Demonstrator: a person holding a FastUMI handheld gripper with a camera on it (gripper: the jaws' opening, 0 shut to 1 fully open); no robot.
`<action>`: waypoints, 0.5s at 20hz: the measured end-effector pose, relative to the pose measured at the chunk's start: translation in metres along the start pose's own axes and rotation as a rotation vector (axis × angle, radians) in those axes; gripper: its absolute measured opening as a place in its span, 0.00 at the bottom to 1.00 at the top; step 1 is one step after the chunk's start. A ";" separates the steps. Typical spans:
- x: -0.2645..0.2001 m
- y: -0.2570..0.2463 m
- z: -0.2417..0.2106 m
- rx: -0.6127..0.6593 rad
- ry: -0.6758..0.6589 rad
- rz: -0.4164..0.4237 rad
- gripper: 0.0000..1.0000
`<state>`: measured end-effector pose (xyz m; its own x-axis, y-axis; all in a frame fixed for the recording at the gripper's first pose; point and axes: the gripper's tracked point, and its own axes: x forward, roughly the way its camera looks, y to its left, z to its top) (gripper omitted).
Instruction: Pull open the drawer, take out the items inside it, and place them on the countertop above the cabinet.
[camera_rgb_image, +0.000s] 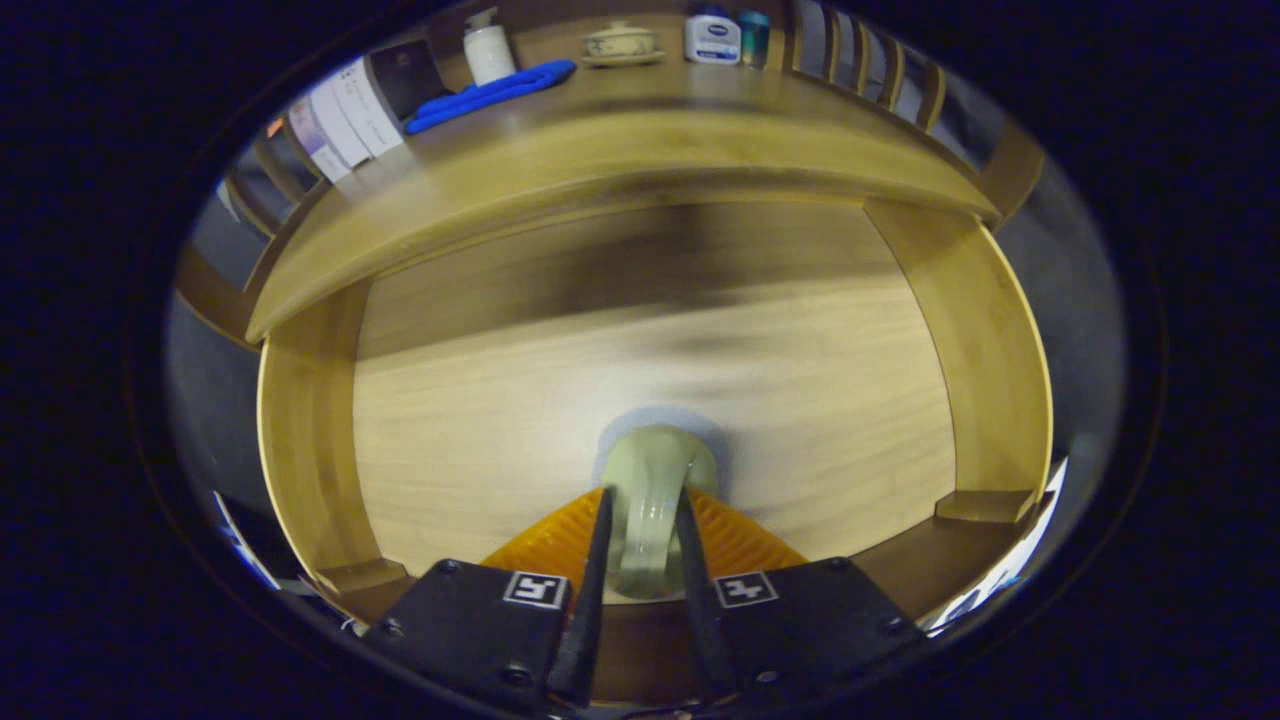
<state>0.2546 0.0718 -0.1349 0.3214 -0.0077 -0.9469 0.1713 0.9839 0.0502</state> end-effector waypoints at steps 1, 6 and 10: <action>0.000 -0.002 0.001 -0.001 -0.007 -0.002 0.35; -0.009 -0.007 0.006 -0.027 -0.045 0.027 0.20; -0.038 -0.008 0.009 -0.041 -0.078 0.057 0.20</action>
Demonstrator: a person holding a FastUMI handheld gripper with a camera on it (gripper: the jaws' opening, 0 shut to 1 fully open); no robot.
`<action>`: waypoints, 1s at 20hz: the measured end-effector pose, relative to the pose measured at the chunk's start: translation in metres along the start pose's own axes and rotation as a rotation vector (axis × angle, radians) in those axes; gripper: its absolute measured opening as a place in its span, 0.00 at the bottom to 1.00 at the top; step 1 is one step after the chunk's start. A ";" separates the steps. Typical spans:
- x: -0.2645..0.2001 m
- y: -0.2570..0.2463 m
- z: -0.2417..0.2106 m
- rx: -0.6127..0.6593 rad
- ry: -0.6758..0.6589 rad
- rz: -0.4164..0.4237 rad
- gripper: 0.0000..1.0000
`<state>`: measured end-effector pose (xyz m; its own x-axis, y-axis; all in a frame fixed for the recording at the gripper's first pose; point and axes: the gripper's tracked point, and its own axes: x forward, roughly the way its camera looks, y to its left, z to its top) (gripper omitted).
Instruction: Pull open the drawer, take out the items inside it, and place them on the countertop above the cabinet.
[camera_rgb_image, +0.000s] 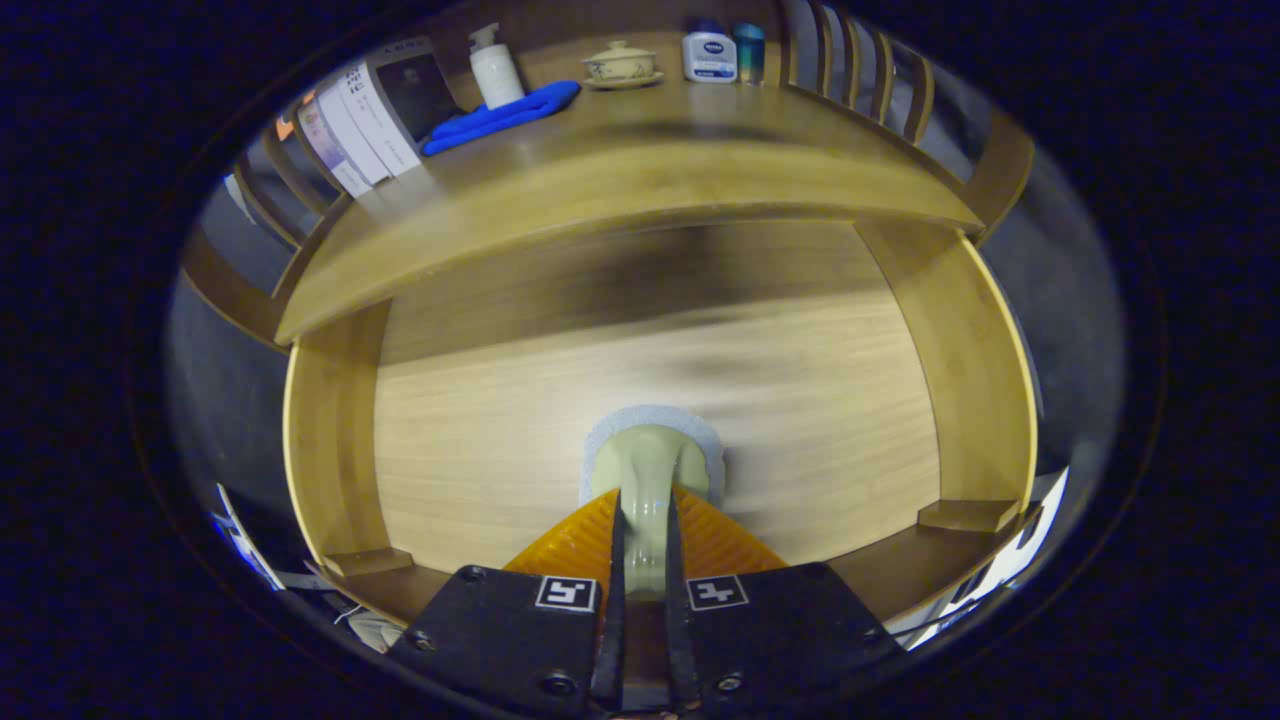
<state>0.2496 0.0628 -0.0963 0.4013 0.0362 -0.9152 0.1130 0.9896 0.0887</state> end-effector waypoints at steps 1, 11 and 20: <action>-0.008 0.001 0.002 -0.009 -0.011 0.008 0.20; -0.084 0.014 0.081 -0.039 -0.138 0.018 0.20; -0.073 0.040 0.162 -0.084 -0.153 0.019 0.20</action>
<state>0.3718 0.0773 0.0381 0.5366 0.0397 -0.8429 0.0302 0.9974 0.0661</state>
